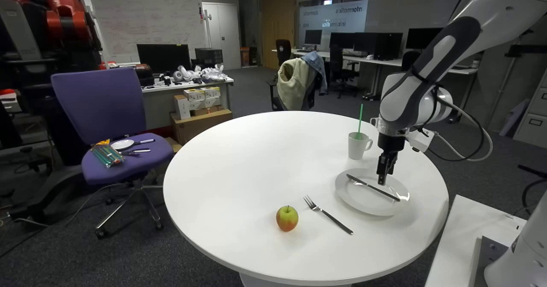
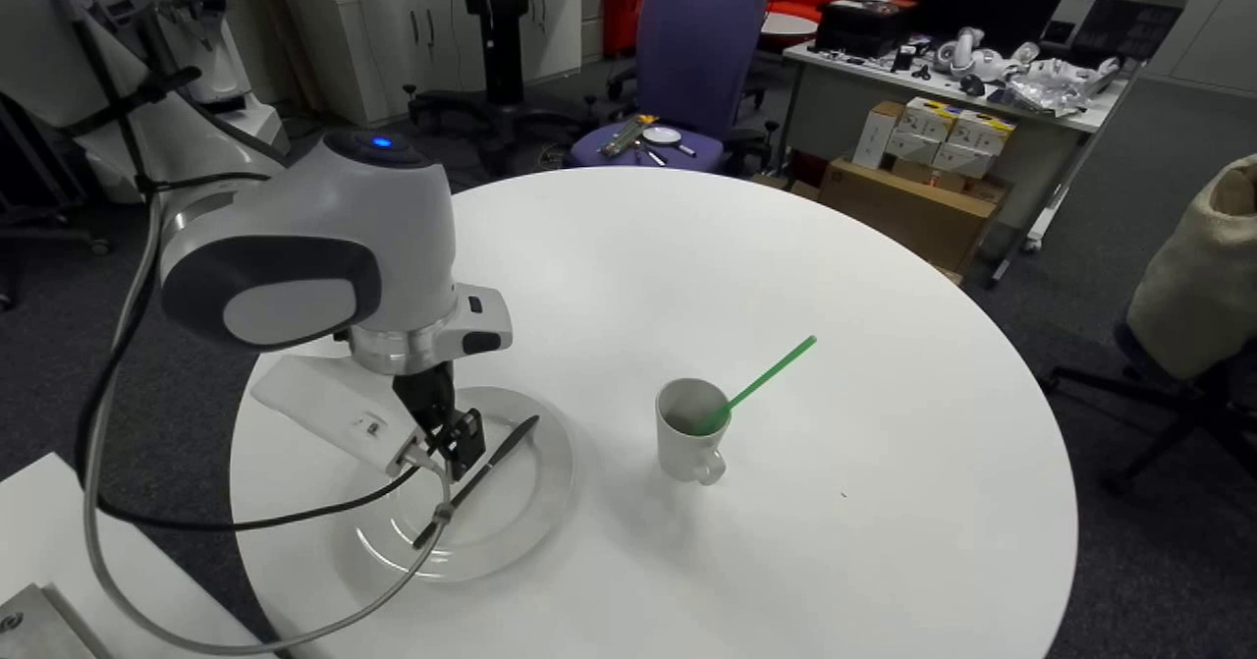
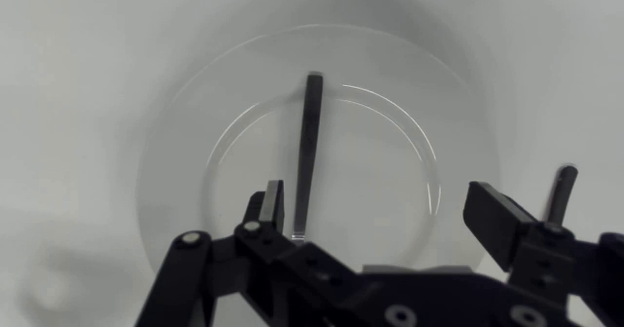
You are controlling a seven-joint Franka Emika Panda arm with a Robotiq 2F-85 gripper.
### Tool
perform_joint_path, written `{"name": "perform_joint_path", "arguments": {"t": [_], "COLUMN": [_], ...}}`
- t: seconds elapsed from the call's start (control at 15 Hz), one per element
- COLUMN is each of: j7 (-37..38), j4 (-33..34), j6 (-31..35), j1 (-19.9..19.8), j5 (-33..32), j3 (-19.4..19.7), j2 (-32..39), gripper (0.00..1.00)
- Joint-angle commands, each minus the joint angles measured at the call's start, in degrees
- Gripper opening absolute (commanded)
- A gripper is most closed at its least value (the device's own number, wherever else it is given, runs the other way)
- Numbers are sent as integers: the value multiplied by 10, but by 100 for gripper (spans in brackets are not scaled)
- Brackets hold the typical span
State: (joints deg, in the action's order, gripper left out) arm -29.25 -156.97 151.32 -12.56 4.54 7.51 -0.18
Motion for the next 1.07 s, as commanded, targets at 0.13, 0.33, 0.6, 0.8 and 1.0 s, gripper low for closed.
{"name": "perform_joint_path", "arguments": {"t": [0.13, 0.33, 0.6, 0.8, 1.0], "j7": [-20, -20, -21, -21, -16], "j4": [-7, -9, -9, -9, -9], "j6": [-1, -1, -1, -1, 10], "j1": [31, 42, 42, 42, 49], "j5": [19, 19, 19, 19, 29], "j3": [3, -1, -1, -1, -9], "j2": [-6, -7, -7, -7, 0], "gripper": [100, 100, 100, 100, 100]}}
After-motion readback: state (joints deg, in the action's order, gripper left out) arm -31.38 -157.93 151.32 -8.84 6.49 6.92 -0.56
